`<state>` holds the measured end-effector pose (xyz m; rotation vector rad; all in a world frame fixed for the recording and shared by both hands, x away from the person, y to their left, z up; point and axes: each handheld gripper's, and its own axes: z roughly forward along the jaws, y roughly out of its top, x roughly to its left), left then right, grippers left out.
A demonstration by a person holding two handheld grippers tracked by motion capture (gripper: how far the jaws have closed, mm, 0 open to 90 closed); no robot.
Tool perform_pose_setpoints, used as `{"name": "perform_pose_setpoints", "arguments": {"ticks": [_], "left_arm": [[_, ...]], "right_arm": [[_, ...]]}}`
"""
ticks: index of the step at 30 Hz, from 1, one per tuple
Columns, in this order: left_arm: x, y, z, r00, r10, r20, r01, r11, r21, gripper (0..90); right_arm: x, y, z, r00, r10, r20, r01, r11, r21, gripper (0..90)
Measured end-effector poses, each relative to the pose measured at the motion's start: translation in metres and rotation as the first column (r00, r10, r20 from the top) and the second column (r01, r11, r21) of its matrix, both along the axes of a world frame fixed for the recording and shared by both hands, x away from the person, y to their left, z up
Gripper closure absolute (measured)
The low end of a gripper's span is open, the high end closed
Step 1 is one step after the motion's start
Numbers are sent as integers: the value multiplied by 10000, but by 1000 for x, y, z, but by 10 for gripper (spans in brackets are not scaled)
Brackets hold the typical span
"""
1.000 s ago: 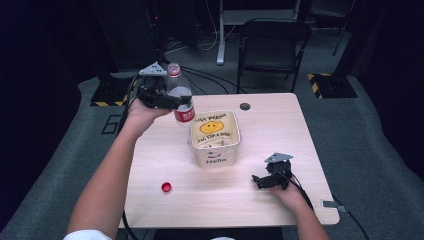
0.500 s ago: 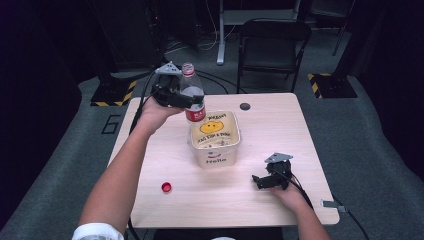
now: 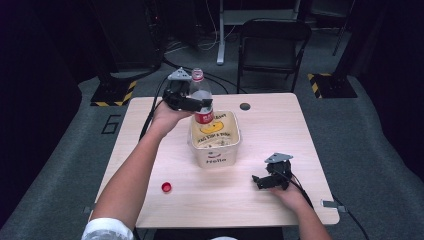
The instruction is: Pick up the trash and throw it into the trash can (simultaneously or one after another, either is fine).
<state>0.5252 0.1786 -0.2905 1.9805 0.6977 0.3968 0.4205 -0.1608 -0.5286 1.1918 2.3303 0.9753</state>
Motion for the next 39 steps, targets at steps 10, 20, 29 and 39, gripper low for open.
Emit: {"name": "perform_pose_setpoints", "arguments": {"ticks": [10, 20, 29, 39], "left_arm": [[5, -2, -24, 9994, 247, -260, -244, 9996, 105, 258], [7, -2, -47, 9988, 366, -322, -358, 9990, 268, 258], [10, 8, -72, 9943, 827, -673, -815, 9965, 194, 258], [11, 9, -84, 9935, 837, -775, -823, 9964, 218, 258]], "right_arm": [[1, 0, 0, 10000, 63, -23, -63, 10000, 6, 0], [1, 0, 0, 10000, 92, -19, -92, 10000, -17, 0], [1, 0, 0, 10000, 97, -24, -97, 10000, -15, 0], [1, 0, 0, 10000, 93, -18, -93, 10000, -15, 0]]}}
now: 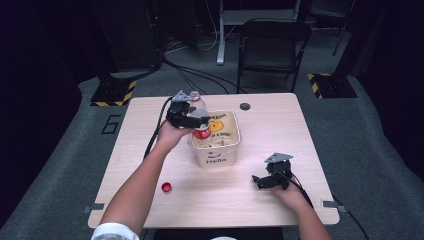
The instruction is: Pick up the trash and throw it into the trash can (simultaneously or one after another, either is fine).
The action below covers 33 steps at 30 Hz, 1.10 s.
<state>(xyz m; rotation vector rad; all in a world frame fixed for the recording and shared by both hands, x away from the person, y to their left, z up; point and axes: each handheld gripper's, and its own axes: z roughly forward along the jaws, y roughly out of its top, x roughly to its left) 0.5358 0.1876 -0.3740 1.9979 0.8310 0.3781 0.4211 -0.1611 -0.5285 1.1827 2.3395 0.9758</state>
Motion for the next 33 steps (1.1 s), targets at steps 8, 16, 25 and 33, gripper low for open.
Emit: {"name": "perform_pose_setpoints", "arguments": {"ticks": [8, 16, 25, 33], "left_arm": [[1, -4, -5, 9999, 104, 14, -105, 9998, 153, 258], [1, -10, -15, 9997, 246, 51, -248, 9986, 466, 257], [1, -13, -26, 9998, 142, -158, -128, 9965, 826, 255], [0, -14, -29, 9997, 174, -175, -158, 9959, 887, 253]], "right_arm": [[0, 0, 0, 10000, 4, -2, -4, 10000, -4, 0], [0, 0, 0, 10000, -2, 16, 2, 10000, -3, 0], [0, 0, 0, 10000, 49, 44, -48, 10000, -39, 0], [0, 0, 0, 10000, 50, 47, -50, 10000, -34, 0]]}}
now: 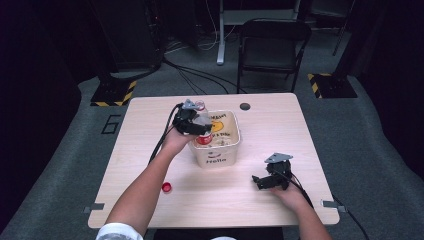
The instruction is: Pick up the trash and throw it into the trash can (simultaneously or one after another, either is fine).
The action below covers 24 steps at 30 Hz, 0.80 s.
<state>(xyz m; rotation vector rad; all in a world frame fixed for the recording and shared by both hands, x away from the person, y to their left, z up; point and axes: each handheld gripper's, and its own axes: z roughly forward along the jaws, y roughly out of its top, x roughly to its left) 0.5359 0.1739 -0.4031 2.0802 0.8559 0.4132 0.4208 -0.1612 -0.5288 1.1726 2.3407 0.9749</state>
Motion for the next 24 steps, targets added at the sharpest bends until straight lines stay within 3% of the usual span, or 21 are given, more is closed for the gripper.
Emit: {"name": "perform_pose_setpoints", "arguments": {"ticks": [9, 24], "left_arm": [[-3, -1, -1, 9999, 5, 113, -7, 9998, 183, 250], [-6, 2, 2, 9997, 140, 189, -141, 9999, 28, 225]], "right_arm": [[0, 0, 0, 10000, 6, -3, -6, 10000, -5, 0], [0, 0, 0, 10000, 36, -15, -36, 10000, -16, 0]]}}
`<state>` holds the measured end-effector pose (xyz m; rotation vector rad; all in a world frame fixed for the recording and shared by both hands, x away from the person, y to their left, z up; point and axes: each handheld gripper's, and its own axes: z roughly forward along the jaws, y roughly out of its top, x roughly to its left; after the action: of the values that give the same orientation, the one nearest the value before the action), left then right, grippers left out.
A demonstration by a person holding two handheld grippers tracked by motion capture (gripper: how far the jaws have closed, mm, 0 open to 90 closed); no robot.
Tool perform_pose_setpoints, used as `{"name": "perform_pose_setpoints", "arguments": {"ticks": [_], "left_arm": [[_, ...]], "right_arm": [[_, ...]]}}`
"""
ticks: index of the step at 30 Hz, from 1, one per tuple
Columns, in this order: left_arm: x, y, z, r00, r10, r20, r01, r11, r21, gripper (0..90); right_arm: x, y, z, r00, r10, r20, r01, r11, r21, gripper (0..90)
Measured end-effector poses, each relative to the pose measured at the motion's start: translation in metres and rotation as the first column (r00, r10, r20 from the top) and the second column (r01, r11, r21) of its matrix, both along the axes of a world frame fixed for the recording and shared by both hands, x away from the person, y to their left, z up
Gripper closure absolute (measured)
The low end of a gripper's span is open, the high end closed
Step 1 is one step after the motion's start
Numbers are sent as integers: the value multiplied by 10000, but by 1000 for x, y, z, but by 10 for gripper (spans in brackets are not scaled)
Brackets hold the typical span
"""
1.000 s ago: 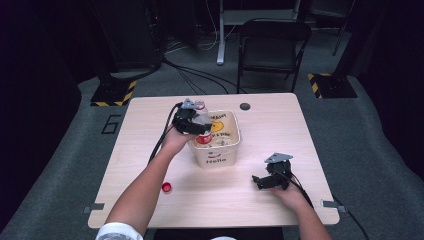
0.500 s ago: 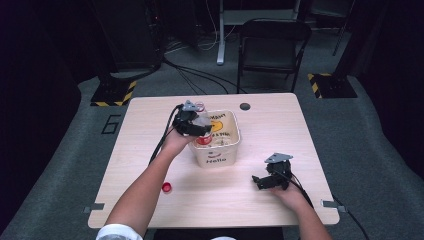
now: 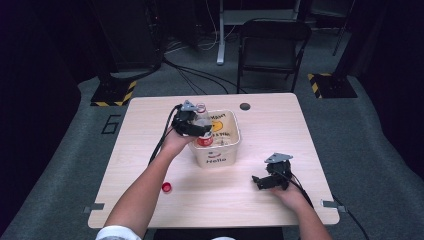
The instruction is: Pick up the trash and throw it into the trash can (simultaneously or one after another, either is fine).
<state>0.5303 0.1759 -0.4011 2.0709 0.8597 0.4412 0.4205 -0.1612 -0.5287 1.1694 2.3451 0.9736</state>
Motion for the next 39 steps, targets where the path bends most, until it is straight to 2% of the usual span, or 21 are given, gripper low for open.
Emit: {"name": "perform_pose_setpoints", "arguments": {"ticks": [8, 19, 27, 33, 34, 36, 39], "left_arm": [[-7, 8, 5, 9999, -9, 102, 10, 9999, -171, 225], [-27, 23, 18, 9991, -237, 357, 256, 9983, -529, 205], [-43, 29, 23, 9974, -397, 602, 419, 9985, -365, 206], [-55, 40, 22, 9978, -244, 608, 269, 9988, -397, 207], [-58, 42, 21, 9980, -236, 587, 264, 9985, -476, 206], [-65, 45, 18, 9977, -259, 619, 280, 9990, -335, 208], [-76, 52, 11, 9976, -272, 638, 295, 9989, -360, 211]], "right_arm": [[0, 0, 0, 10000, -3, -6, 3, 10000, 5, 0], [0, 0, 0, 10000, 48, -8, -48, 10000, 20, 0], [0, 1, 0, 10000, 44, -2, -44, 10000, 16, 0], [0, 0, 0, 10000, 55, 2, -55, 10000, -12, 0], [0, 1, 0, 10000, 60, -1, -60, 10000, -4, 0], [0, 1, 0, 9999, 111, -26, -111, 9999, 12, 0], [0, 1, 0, 9999, 166, -24, -166, 9999, 15, 0]]}}
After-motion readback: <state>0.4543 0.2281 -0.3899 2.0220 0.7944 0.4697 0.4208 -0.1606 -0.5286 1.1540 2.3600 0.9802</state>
